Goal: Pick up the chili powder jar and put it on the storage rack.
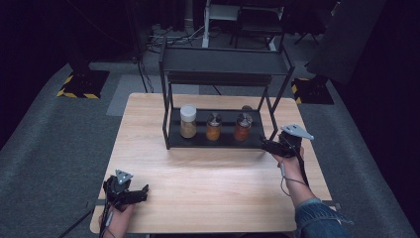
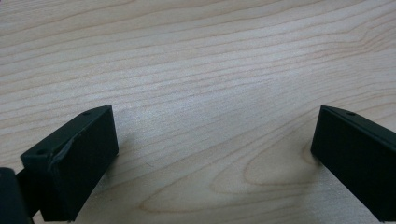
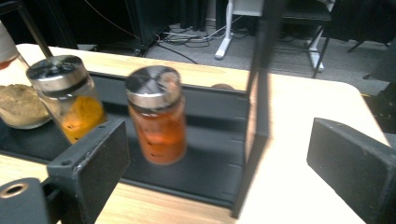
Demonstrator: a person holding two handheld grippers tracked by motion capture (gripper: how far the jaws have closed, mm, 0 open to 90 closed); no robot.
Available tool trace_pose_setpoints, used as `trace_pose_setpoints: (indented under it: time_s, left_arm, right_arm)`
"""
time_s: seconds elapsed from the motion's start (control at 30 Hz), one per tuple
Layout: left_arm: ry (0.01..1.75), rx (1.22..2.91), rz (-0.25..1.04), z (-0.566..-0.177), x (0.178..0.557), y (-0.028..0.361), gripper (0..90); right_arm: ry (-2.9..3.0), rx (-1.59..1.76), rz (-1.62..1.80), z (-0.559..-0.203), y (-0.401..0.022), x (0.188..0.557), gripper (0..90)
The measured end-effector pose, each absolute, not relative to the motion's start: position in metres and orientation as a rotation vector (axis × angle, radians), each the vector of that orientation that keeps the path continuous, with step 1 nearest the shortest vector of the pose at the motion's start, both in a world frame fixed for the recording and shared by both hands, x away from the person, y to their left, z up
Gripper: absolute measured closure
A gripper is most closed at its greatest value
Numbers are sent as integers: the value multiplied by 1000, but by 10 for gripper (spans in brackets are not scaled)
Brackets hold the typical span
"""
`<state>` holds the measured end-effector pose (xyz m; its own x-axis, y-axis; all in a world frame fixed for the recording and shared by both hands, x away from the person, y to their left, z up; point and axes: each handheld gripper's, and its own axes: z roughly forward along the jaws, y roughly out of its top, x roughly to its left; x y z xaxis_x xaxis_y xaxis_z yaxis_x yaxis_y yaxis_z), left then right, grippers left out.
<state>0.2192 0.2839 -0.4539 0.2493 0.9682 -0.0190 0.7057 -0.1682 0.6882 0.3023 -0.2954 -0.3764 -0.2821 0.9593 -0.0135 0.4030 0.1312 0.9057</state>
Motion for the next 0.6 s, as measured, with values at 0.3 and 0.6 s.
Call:
trace_pose_setpoints:
  time_s: [0.3,0.6]
  left_arm:
    - [1534,1936,591,-454,218,282,4]
    - [1530,1938,587,-454,216,282,4]
  right_arm:
    - [1780,1308,1129,-382,-331,283,49]
    - [1848,1266,1120,-397,-351,274,48]
